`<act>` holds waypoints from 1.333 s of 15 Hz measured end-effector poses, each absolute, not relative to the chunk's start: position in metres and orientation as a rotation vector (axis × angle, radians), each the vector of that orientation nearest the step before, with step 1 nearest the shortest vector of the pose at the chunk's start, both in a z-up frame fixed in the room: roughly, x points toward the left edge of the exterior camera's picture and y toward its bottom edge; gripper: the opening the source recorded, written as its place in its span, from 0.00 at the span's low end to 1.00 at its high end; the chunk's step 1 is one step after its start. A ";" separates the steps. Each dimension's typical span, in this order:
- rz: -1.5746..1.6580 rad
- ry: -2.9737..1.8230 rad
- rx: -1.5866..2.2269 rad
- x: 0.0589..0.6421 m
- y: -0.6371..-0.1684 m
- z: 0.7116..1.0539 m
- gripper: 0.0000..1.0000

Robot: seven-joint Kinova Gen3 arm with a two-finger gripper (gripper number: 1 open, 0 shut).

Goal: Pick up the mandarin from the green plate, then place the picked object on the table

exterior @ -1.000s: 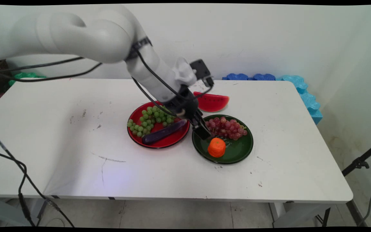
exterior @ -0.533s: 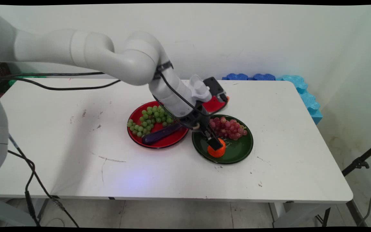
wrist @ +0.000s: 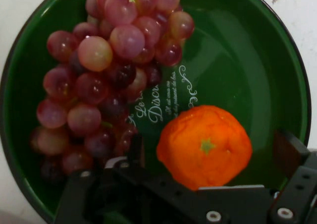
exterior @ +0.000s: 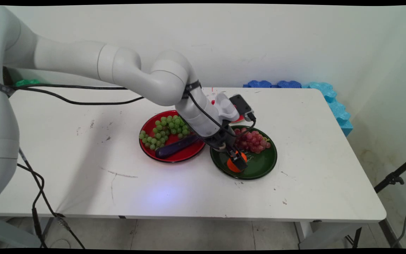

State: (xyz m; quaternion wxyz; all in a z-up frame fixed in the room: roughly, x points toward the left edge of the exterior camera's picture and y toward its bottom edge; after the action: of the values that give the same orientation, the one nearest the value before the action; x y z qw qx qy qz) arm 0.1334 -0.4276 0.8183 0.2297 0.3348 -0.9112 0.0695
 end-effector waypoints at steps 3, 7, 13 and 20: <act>0.185 -2.515 0.920 0.130 -0.427 0.815 0.00; 0.185 -2.530 0.886 0.128 -0.427 0.820 0.00; 0.223 -2.534 0.794 0.140 -0.428 0.863 0.00; 0.247 -2.536 0.716 0.185 -0.406 0.917 0.00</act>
State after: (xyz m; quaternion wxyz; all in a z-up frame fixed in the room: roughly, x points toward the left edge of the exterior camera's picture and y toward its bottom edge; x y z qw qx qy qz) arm 0.1847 -0.4061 0.9170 0.2451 0.2624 -0.9289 0.0904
